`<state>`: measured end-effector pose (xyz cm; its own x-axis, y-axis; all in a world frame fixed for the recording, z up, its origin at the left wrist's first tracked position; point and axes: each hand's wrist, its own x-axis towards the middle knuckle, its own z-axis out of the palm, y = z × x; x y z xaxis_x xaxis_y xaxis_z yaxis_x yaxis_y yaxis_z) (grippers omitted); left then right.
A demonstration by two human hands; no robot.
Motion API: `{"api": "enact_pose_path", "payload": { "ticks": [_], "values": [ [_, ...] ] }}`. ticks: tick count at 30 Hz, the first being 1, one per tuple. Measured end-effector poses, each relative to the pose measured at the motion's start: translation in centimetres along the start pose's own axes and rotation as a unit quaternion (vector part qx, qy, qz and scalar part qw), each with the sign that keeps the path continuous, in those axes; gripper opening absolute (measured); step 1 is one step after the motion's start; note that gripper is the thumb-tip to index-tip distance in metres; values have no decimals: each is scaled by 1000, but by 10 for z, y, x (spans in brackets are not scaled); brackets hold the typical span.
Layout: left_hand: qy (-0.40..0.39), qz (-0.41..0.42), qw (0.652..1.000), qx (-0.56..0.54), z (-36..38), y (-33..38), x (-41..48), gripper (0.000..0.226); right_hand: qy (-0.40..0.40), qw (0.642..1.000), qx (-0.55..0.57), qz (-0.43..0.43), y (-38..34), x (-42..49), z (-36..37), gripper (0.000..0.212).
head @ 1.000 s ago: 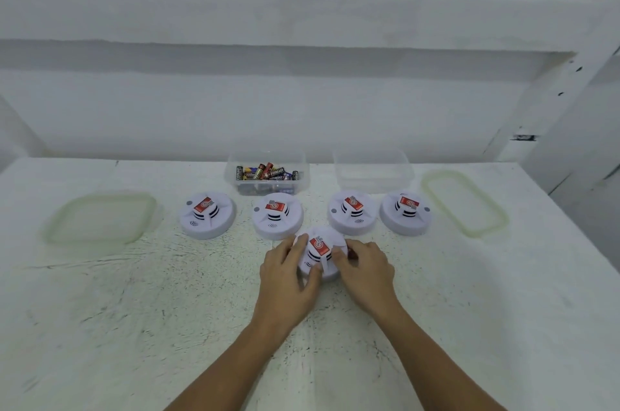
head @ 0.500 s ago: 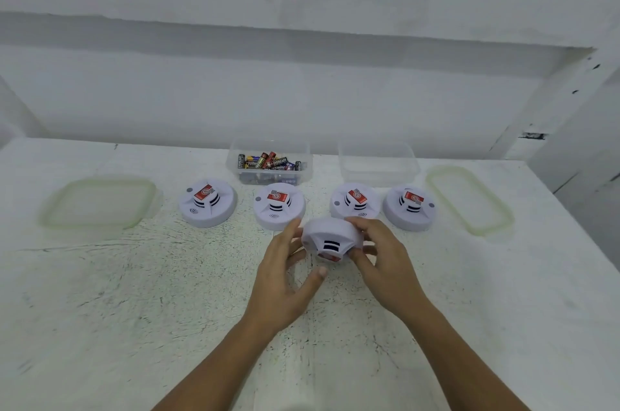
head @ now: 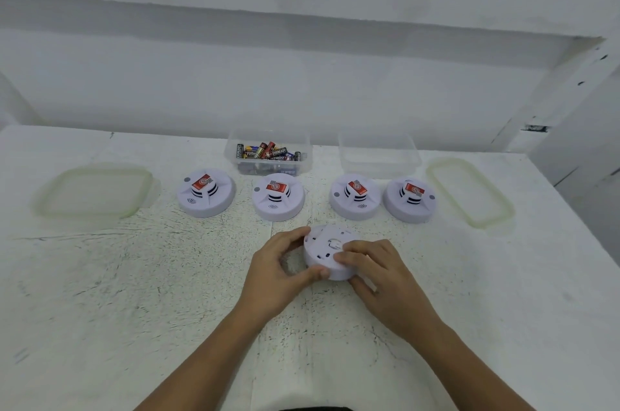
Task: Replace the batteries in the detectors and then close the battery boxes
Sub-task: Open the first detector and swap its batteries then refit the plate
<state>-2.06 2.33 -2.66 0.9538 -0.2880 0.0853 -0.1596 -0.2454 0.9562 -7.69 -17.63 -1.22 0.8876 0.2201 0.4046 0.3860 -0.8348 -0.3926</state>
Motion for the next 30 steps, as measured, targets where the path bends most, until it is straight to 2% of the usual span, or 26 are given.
{"api": "enact_pose_path", "payload": {
  "ticks": [6,12,18,24,26,30],
  "values": [
    [-26,-2,999,27,-5,-3,0,78,-50,998,-29,-26,-5,-7,-5,30],
    [-51,13,996,66,-5,-3,2,79,-89,996,17,-2,-6,13,-20,25],
    [-96,-5,988,124,-3,5,3,100,-188,982,-8,-10,4,30,-29,32],
    [-149,11,968,203,2,16,15,111,-226,974,3,-13,2,41,-32,28],
    [-155,10,961,231,4,15,18,115,-239,971,1,-7,0,41,-31,30],
    [-142,24,958,248,7,14,20,102,-278,960,15,35,-4,40,-30,45]
  ]
}}
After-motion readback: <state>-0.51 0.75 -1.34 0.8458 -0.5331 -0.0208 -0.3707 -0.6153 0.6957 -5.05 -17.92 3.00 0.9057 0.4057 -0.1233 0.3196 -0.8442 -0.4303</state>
